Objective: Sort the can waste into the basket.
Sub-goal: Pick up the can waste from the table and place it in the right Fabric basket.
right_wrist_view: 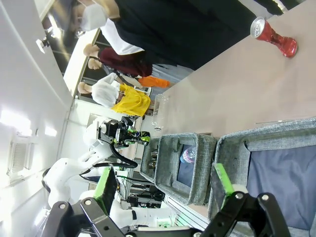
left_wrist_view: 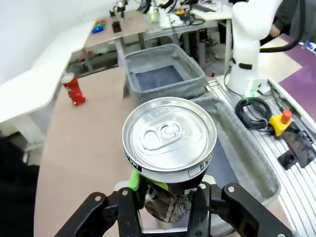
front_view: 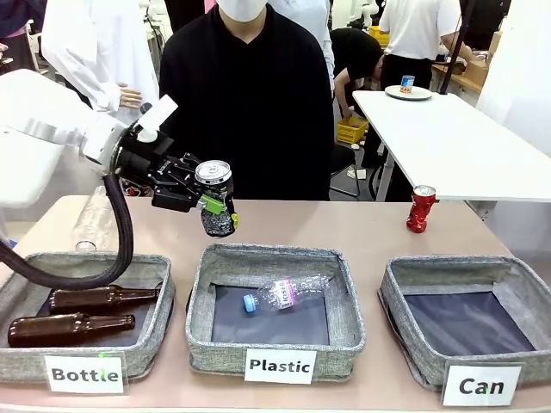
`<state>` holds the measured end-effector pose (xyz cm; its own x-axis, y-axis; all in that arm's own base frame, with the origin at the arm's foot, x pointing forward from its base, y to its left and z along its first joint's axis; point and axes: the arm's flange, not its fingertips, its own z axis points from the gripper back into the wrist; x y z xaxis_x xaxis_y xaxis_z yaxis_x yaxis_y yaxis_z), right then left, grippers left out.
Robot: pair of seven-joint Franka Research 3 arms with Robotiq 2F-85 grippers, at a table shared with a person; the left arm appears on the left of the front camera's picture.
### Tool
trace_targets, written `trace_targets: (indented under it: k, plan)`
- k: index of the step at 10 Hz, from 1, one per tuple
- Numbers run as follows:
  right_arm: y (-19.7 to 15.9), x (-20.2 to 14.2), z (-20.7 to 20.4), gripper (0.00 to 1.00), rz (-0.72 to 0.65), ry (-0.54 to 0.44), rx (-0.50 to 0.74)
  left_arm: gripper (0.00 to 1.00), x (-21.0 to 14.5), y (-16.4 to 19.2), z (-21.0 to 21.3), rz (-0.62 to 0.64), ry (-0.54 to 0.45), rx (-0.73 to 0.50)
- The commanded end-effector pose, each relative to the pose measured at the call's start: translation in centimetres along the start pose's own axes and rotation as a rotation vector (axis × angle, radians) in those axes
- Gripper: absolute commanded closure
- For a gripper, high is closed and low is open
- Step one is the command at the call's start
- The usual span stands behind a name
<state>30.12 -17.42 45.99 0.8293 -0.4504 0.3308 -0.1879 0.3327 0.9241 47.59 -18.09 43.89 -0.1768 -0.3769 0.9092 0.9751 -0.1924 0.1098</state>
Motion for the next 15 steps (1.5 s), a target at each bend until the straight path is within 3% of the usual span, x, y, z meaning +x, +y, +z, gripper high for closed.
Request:
trace_targets:
  k: [1, 2, 3, 4, 5, 6, 7, 9, 13, 14, 15]
  plan:
    - [0.0, 0.2, -0.2, 0.00, 0.026, -0.022, 0.025, 1.00, -0.4, -0.3, 0.2, 0.035, 0.016, 0.063]
    - [0.0, 0.2, -0.2, 0.00, 0.026, -0.022, 0.025, 1.00, -0.4, -0.3, 0.2, 0.035, 0.016, 0.063]
    - [0.0, 0.0, 0.0, 0.00, 0.000, 0.000, 0.000, 0.60, -0.5, 0.1, 0.3, 0.012, 0.016, 0.025]
    - [3.7, -0.9, 1.5, 0.00, 0.023, 0.003, -0.145, 0.60, 0.4, 2.2, -3.8, -0.019, -0.076, -0.040]
    - [5.8, -1.4, 2.3, 0.00, 0.028, 0.060, -0.295, 0.60, 4.5, 3.6, -8.1, -0.042, -0.105, -0.087]
    - [6.8, -2.1, 3.4, 0.00, 0.022, 0.093, -0.382, 0.60, 9.1, 4.9, -12.3, -0.028, -0.235, -0.085]
    - [6.8, -2.4, 5.0, 0.00, 0.061, 0.111, -0.460, 0.60, 12.8, 5.6, -16.7, -0.008, -0.179, -0.155]
    - [5.6, -2.2, 8.5, 0.00, -0.007, 0.056, -0.503, 0.60, 16.6, 6.6, -24.6, 0.062, -0.082, -0.139]
    - [3.6, -1.1, 15.3, 0.00, -0.048, -0.086, -0.408, 0.60, 18.6, 9.7, -40.1, 0.155, 0.099, -0.091]
    - [4.1, -2.9, 13.0, 0.00, -0.035, -0.021, -0.493, 0.60, 19.4, 10.3, -42.5, 0.133, 0.160, -0.048]
    - [4.1, -2.9, 13.0, 0.00, -0.035, -0.021, -0.493, 0.60, 20.4, 10.6, -44.3, 0.116, 0.214, -0.036]
